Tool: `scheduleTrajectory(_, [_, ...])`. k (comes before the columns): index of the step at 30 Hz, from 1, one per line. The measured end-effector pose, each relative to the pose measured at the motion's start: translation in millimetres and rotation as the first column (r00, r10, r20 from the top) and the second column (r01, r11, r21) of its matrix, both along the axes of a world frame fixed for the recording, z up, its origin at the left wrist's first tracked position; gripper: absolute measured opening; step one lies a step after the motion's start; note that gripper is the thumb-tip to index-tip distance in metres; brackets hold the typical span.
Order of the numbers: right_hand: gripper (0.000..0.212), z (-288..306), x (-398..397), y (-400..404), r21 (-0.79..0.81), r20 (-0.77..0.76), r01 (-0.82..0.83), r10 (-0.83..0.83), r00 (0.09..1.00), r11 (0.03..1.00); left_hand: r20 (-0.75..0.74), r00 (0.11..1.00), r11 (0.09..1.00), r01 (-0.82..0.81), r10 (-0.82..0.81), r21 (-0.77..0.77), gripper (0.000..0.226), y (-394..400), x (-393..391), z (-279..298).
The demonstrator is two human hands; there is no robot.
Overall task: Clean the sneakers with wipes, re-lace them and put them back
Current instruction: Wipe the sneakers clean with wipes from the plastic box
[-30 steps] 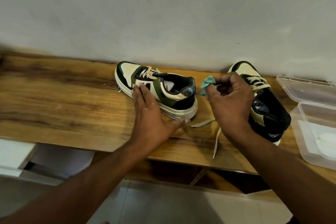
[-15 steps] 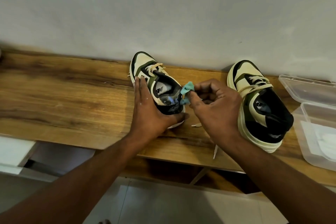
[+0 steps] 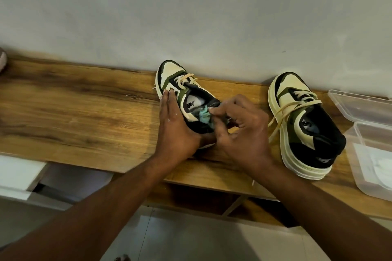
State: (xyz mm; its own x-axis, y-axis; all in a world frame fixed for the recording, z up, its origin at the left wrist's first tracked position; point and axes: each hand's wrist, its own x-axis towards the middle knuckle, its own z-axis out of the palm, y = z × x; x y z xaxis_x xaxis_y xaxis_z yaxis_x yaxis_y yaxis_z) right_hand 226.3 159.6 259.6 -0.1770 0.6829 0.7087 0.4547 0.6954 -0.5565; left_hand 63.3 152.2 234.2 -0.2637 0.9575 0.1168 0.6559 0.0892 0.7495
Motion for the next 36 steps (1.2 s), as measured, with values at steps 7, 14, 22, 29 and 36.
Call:
scheduleTrajectory(7, [0.015, -2, -3, 3, -0.142, -0.140, 0.130, -0.150, 0.979, 0.981, -0.013, 1.000, 1.000, -0.016, 0.016, 0.014, 0.159, 1, 0, -4])
scheduleTrajectory(14, [0.009, 8, -24, -9, 0.121, 0.084, 0.008, -0.019, 0.996, 0.993, 0.003, 1.000, 0.999, -0.005, 0.005, 0.037, 0.134, 0, 0, -2])
scheduleTrajectory(22, [0.018, 9, -26, -12, 0.126, 0.398, -0.140, 0.080, 0.914, 0.982, -0.020, 0.999, 0.999, 0.034, -0.033, 0.029, 0.126, 4, -5, -9])
scheduleTrajectory(29, [0.016, 7, -12, -10, 0.149, 0.370, -0.050, -0.009, 0.929, 0.987, -0.006, 0.999, 0.999, 0.036, -0.036, 0.026, 0.137, 1, -5, -5])
scheduleTrajectory(36, [0.012, 13, 0, 1, -0.069, 0.037, 0.209, -0.207, 0.978, 0.975, 0.002, 1.000, 1.000, 0.010, -0.010, 0.007, 0.159, 2, -2, -2])
